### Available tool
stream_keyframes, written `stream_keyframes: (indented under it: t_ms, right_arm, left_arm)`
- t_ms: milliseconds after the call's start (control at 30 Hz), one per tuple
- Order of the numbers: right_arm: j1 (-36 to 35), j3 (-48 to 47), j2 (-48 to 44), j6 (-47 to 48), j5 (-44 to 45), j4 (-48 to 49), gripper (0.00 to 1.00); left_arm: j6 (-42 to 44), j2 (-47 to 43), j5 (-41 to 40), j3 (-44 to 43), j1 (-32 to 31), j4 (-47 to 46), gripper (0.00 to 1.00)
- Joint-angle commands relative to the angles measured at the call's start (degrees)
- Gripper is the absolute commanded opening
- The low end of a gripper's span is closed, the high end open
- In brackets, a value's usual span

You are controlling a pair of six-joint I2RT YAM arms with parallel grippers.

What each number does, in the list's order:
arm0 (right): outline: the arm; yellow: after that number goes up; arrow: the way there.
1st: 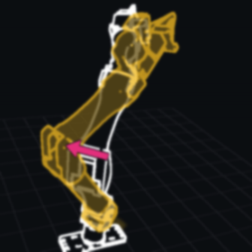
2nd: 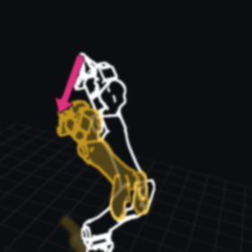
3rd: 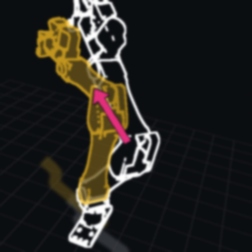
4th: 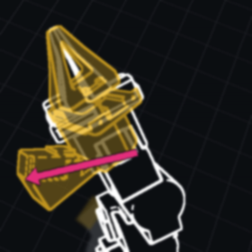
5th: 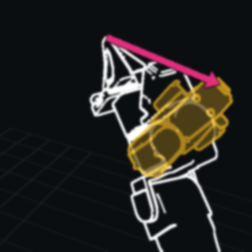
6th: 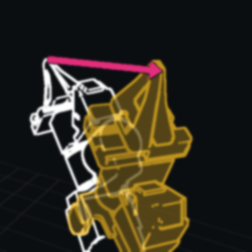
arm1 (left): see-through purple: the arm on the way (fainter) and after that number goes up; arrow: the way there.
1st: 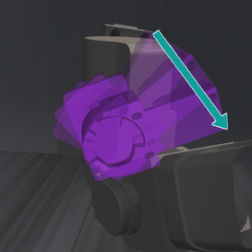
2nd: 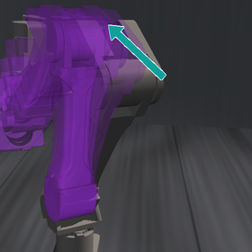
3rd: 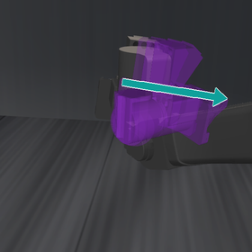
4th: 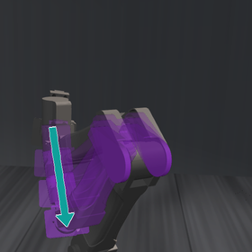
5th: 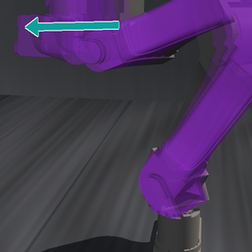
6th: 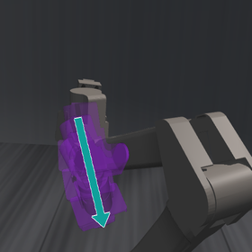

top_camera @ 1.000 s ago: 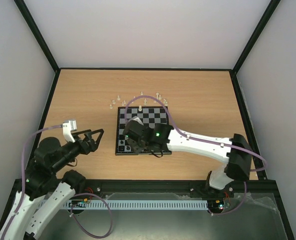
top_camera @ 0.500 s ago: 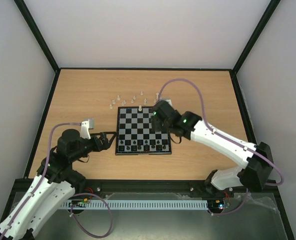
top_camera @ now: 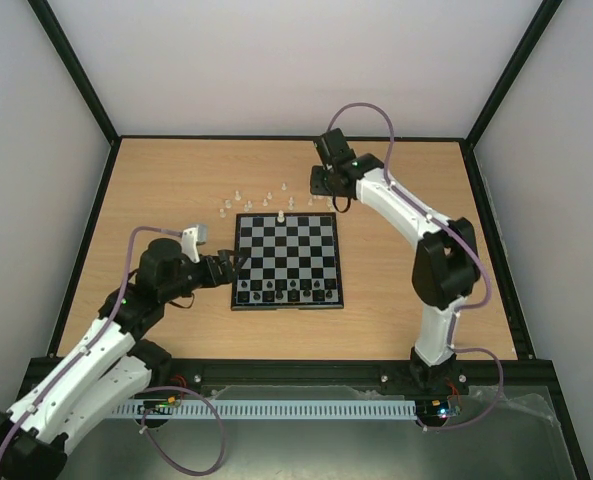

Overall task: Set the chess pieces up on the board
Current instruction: Pick up the chess piece at the center of the board.

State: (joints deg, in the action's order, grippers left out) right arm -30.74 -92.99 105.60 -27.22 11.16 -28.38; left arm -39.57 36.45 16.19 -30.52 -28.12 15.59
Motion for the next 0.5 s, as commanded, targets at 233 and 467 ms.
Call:
stream_keyframes:
  t_ms: [233, 467]
  right_arm:
    - [6.98, -20.92, 21.15, 5.97, -4.10, -5.74, 0.40]
    - [7.10, -34.62, 33.03, 8.15, -4.55, -11.63, 0.38]
  left_arm:
    - [2.67, 10.49, -2.80, 0.83, -0.01, -8.27, 0.99]
    - [3.11, 11.23, -4.58, 1.01, 0.34, -7.82, 0.99]
